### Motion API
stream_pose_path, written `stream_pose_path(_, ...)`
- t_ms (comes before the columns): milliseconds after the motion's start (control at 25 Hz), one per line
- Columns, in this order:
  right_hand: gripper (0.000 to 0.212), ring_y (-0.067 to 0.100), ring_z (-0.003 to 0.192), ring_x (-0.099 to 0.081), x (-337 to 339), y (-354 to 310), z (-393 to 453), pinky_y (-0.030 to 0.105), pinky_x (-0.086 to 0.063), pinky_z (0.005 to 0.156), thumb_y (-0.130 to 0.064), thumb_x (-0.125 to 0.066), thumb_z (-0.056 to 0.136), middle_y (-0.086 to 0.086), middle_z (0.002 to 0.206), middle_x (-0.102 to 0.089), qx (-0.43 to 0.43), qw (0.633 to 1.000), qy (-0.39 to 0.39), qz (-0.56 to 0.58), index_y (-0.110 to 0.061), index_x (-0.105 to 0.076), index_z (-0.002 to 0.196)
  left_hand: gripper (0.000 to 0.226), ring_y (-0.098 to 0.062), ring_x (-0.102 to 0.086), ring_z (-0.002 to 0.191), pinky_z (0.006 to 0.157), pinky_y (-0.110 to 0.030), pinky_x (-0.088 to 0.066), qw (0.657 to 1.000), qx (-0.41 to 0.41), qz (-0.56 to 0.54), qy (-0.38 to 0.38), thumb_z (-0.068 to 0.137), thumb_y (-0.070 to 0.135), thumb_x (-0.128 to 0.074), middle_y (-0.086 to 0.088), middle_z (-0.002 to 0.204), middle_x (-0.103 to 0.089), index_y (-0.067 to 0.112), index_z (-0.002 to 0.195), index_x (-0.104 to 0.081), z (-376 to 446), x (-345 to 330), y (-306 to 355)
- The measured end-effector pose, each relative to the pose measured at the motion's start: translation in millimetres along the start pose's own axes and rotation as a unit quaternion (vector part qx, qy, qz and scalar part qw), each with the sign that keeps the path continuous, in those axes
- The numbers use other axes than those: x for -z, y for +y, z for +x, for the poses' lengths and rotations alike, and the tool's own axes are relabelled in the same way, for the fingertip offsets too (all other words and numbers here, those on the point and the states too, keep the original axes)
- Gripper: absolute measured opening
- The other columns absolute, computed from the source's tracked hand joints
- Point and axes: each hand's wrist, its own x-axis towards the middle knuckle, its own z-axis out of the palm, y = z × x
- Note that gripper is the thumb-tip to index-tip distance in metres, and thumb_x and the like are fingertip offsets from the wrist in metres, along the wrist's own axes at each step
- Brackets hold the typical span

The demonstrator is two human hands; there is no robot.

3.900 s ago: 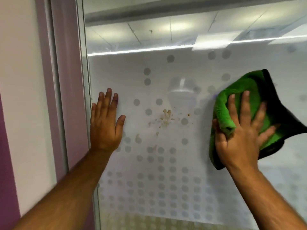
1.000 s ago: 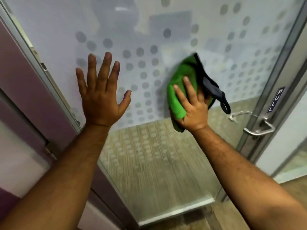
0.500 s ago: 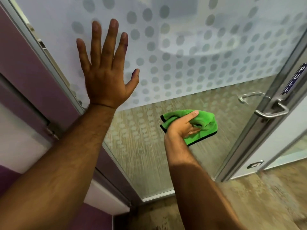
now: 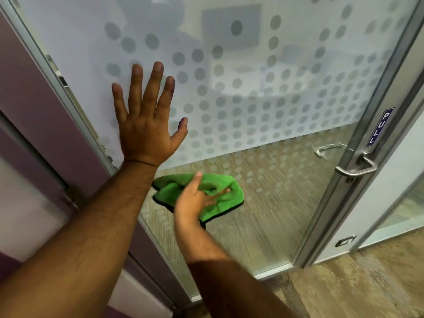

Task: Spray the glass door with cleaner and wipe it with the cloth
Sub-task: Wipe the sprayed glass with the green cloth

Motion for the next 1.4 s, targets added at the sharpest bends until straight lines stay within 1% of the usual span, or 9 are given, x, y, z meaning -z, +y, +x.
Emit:
stream_pose_path(80, 0.098, 0.028, 0.16, 0.035, -5.6, -0.5, -19.2, 0.054, -0.005, 0.135, -0.051, -0.05, 0.109, -0.021, 0.168, 0.044, 0.132, 0.989, -0.07, -0.014, -0.024, 0.024, 0.168, 0.078, -0.045, -0.027, 0.162, 0.13, -0.068, -0.013, 1.0, -0.005, -0.007, -0.016, 0.104, 0.057, -0.053, -0.01, 0.176, -0.033, 0.021, 0.169, -0.03, 2.5, 5.1, 1.4)
stream_pose_path(200, 0.108, 0.033, 0.156, 0.043, -7.9, -4.6, -31.4, 0.068, 0.008, 0.125, -0.023, -0.058, 0.093, -0.02, 0.17, 0.04, 0.38, 0.902, -0.129, -0.158, -0.031, 0.019, 0.168, 0.07, -0.039, -0.029, 0.163, 0.131, -0.062, -0.016, 0.998, -0.005, -0.054, -0.03, 0.103, 0.044, -0.061, -0.008, 0.176, -0.036, 0.022, 0.166, -0.039, 6.1, 19.6, -1.4)
stream_pose_path(320, 0.116, 0.042, 0.158, 0.037, 4.0, -23.3, -15.0, 0.084, 0.005, 0.118, -0.03, -0.067, 0.087, -0.012, 0.175, 0.034, 0.482, 0.822, -0.11, -0.282, -0.03, 0.014, 0.17, 0.063, -0.031, -0.04, 0.158, 0.129, -0.048, -0.029, 0.991, -0.02, -0.134, -0.013, 0.098, 0.023, -0.065, -0.006, 0.172, -0.043, 0.019, 0.159, -0.049, 20.3, 45.1, -23.0)
stream_pose_path(600, 0.086, 0.038, 0.168, -0.006, 31.7, -222.1, 20.4, 0.086, -0.007, 0.117, -0.052, -0.057, 0.096, -0.009, 0.182, -0.009, 0.779, 0.452, 0.012, -0.435, -0.038, -0.017, 0.171, 0.057, -0.034, -0.032, 0.163, 0.132, -0.059, -0.024, 0.985, 0.074, -0.153, 0.016, 0.104, 0.017, -0.055, -0.012, 0.173, -0.038, 0.012, 0.16, -0.047, 66.6, 76.5, -48.5)
stream_pose_path(680, 0.084, 0.041, 0.165, -0.016, 33.9, -293.3, 16.5, 0.085, -0.018, 0.114, -0.052, -0.053, 0.095, -0.005, 0.181, -0.014, 0.794, 0.435, 0.055, -0.421, -0.038, -0.02, 0.171, 0.06, -0.031, -0.024, 0.166, 0.136, -0.054, -0.018, 0.981, 0.094, -0.164, 0.05, 0.107, 0.024, -0.053, -0.008, 0.177, -0.033, 0.015, 0.165, -0.04, 89.4, 74.9, -44.0)
stream_pose_path(880, 0.085, 0.043, 0.166, -0.008, 76.2, -429.0, 28.4, 0.09, -0.009, 0.113, -0.054, -0.044, 0.093, -0.006, 0.182, -0.008, 0.735, 0.552, 0.157, -0.361, -0.043, -0.01, 0.17, 0.066, -0.031, -0.015, 0.169, 0.136, -0.056, -0.014, 0.991, 0.101, -0.076, 0.035, 0.111, 0.039, -0.05, -0.009, 0.181, -0.023, 0.016, 0.17, -0.029, 98.5, 54.9, -36.3)
stream_pose_path(1080, 0.094, 0.042, 0.167, -0.003, 80.8, -342.6, 67.3, 0.085, -0.004, 0.12, -0.063, -0.054, 0.094, -0.005, 0.182, -0.006, 0.696, 0.629, 0.205, -0.278, -0.036, -0.008, 0.172, 0.064, -0.027, -0.012, 0.169, 0.137, -0.05, -0.006, 0.993, 0.099, -0.016, 0.054, 0.114, 0.048, -0.034, -0.007, 0.18, -0.023, 0.02, 0.171, -0.026, 91.1, 37.4, -42.7)
stream_pose_path(1240, 0.119, 0.047, 0.165, -0.002, 63.3, -206.4, 80.8, 0.086, -0.011, 0.117, -0.067, -0.065, 0.074, -0.004, 0.183, 0.004, 0.778, 0.425, 0.073, -0.456, -0.033, -0.009, 0.173, 0.066, -0.024, -0.009, 0.17, 0.137, -0.051, -0.006, 0.993, 0.081, -0.024, 0.078, 0.111, 0.047, -0.043, -0.004, 0.181, -0.021, 0.023, 0.17, -0.028, 83.5, 32.1, -51.5)
stream_pose_path(1400, 0.103, 0.035, 0.148, -0.039, 99.9, -197.5, 100.7, 0.066, -0.045, 0.099, -0.072, -0.062, 0.083, -0.011, 0.181, -0.012, 0.819, 0.28, -0.044, -0.499, -0.038, -0.019, 0.171, 0.072, -0.027, -0.013, 0.17, 0.136, -0.054, -0.009, 0.994, 0.071, -0.029, 0.081, 0.107, 0.053, -0.048, -0.003, 0.181, -0.021, 0.022, 0.17, -0.03, 83.7, 28.7, -48.1)
